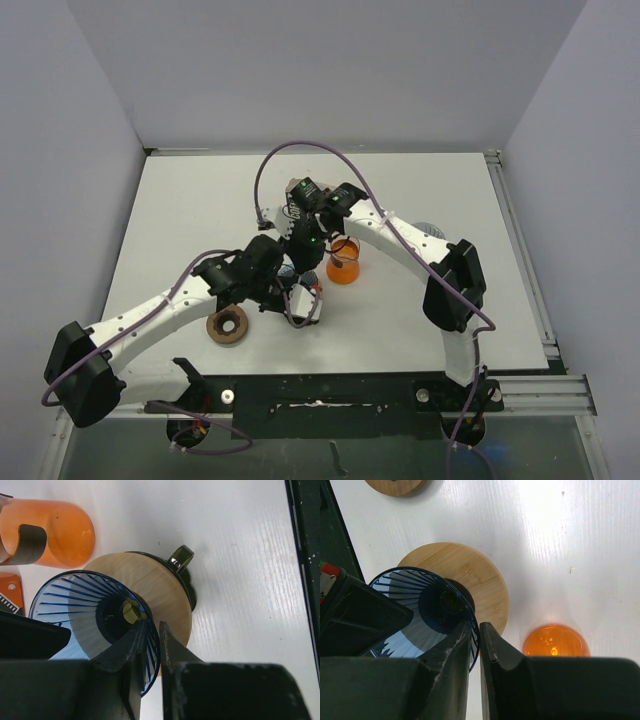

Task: Place the coffee filter in the dripper
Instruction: Place the coffee dripper in the dripper holder.

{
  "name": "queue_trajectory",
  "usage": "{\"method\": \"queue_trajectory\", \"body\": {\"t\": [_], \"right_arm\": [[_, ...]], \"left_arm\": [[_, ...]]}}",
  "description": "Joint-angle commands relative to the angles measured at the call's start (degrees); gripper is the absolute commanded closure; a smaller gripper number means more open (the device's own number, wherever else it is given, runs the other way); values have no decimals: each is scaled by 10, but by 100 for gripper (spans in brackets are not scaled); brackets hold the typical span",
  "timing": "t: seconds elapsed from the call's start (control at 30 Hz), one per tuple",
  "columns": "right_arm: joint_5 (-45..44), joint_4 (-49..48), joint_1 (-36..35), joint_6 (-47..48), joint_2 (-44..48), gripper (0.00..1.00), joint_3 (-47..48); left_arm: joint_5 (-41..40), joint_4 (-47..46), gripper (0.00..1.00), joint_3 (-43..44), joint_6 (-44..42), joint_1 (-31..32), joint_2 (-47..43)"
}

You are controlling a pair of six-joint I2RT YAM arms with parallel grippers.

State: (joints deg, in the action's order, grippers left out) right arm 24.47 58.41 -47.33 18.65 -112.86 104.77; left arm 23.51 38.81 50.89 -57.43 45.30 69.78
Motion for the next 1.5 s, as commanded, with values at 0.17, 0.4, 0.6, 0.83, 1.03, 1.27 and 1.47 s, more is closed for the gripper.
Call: {"method": "queue_trajectory", "body": {"t": [0.17,0.4,0.6,0.83,1.03,1.27,1.47], "right_arm": [[-4,67,5,20,-15,77,50],[6,73,9,21,-11,71,59],[12,77,16,21,-7,69,62],[18,79,21,21,-1,67,62],[27,83,22,27,12,61,59],[29,84,22,36,33,52,50],[32,83,28,41,58,48,55]], "left_arm": [[-31,81,85,40,14,1,39],[-23,76,77,55,18,1,38],[-20,74,65,70,20,0,40],[-4,80,55,103,26,1,44],[20,91,50,120,30,1,45],[29,100,45,134,30,-3,36],[67,117,41,159,34,-25,29]]}}
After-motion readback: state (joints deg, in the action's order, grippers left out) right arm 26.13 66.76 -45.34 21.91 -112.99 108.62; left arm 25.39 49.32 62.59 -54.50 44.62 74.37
